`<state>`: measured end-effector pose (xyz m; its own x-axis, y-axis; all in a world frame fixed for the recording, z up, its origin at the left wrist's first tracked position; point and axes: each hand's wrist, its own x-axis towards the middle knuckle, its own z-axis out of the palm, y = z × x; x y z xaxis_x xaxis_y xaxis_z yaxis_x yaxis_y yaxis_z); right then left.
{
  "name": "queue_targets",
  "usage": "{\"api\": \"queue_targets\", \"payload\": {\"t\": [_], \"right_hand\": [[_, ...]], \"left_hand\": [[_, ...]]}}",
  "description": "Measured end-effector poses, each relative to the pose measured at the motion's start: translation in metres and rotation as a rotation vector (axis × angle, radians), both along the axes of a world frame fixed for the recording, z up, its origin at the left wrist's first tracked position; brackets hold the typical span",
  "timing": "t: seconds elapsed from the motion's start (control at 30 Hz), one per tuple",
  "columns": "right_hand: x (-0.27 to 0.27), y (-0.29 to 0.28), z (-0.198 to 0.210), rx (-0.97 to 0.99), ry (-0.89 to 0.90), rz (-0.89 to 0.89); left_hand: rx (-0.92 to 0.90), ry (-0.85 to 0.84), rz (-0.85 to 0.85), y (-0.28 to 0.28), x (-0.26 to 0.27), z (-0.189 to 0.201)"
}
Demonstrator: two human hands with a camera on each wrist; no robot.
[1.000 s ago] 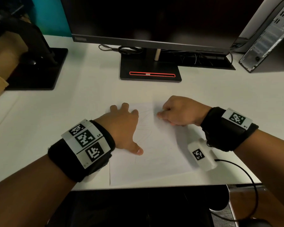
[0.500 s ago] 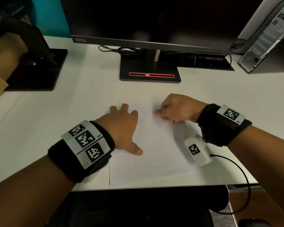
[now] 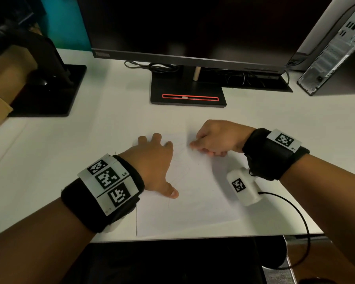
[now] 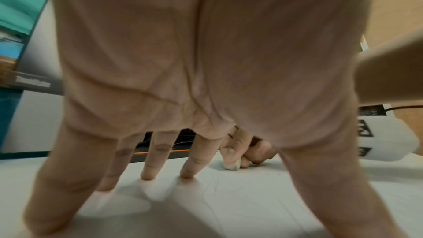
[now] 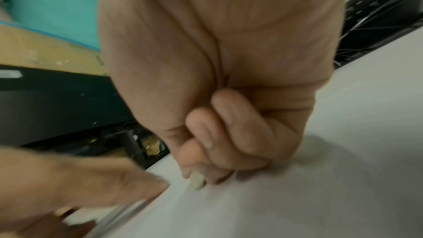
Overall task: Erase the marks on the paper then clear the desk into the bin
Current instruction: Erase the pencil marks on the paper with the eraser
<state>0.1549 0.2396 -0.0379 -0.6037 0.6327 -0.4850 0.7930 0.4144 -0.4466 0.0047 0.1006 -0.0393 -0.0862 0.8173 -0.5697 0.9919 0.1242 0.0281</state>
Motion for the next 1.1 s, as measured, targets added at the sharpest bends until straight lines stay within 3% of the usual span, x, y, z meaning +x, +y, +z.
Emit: {"api": "queue_targets", "payload": {"t": [0.1,0.23,0.4,0.53,0.67,0.83,0.97,1.1], "right_hand": [[-0.001,0.013,0.0,0.113,0.028,-0.105],[-0.004,0.004,-0.003,0.054,-0.001,0.002],[-0.003,0.015,-0.001,0.137,0.027,-0.082],[-0.006,0.005,-0.002,0.025,-0.013,0.035],[-0.005,0.016,-0.002,0.106,0.029,-0.08],[-0.009,0.008,-0.003,0.016,0.01,0.03],[-0.006,0.017,-0.003,0.1,0.037,-0.091],[-0.005,0.015,-0.004,0.04,0.08,-0.134]], "left_hand": [[-0.005,0.004,0.003,-0.001,0.001,0.0],[-0.011,-0.001,0.009,0.0,0.0,0.0],[-0.015,0.011,0.0,0.0,0.0,-0.002],[-0.01,0.007,-0.001,0.0,0.0,0.0],[-0.009,0.007,-0.007,0.0,0.0,-0.001],[-0.004,0.003,-0.007,-0.001,-0.001,0.0],[-0.004,0.005,-0.001,-0.001,0.0,0.0],[-0.013,-0.001,0.004,0.002,0.001,0.004]]}}
